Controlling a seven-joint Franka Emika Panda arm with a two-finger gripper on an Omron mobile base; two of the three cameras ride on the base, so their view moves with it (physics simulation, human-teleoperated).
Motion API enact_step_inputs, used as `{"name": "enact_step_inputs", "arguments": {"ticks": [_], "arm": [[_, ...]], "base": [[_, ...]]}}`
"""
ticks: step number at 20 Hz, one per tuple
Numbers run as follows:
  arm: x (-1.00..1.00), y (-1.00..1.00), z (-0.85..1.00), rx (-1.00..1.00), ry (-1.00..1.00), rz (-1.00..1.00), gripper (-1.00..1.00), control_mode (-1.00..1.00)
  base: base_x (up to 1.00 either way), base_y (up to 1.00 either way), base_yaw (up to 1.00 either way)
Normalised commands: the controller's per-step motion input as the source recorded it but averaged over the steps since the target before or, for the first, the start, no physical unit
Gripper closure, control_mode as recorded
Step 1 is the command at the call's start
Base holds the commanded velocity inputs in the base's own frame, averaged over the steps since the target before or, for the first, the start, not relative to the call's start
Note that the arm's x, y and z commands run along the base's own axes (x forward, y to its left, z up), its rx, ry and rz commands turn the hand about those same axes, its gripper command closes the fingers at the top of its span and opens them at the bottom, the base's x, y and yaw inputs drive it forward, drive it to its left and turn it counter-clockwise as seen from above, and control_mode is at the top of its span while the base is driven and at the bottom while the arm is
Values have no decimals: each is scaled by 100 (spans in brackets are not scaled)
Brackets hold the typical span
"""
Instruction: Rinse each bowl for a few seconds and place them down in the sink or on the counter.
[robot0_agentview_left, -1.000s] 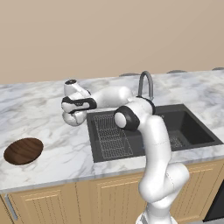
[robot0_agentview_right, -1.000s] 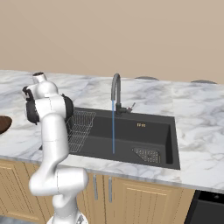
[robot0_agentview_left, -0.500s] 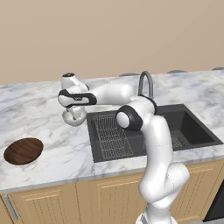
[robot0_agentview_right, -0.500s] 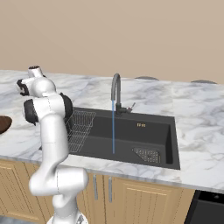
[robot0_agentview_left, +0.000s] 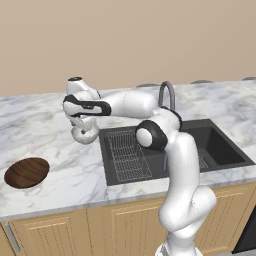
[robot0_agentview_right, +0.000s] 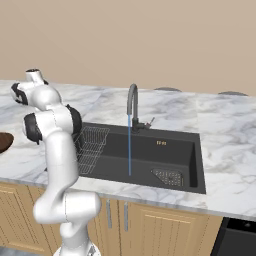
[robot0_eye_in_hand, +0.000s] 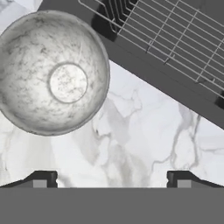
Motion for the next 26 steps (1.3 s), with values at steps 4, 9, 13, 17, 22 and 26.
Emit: {"name": "enact_step_inputs", "arguments": {"ticks": [4, 9, 13, 17, 22, 26], "arm": [[-35, 13, 6, 0, 4, 12, -100, -100], [-38, 15, 0, 0, 4, 10, -100, -100], [-37, 16, 0, 0, 1, 9, -100, -100], [-30, 23, -2, 0, 1, 8, -100, -100], [-15, 26, -9, 0, 1, 4, -100, -100], [-14, 17, -10, 0, 1, 6, -100, -100]], "base": [[0, 0, 0], [0, 0, 0], [0, 0, 0], [0, 0, 0], [0, 0, 0], [0, 0, 0]]}}
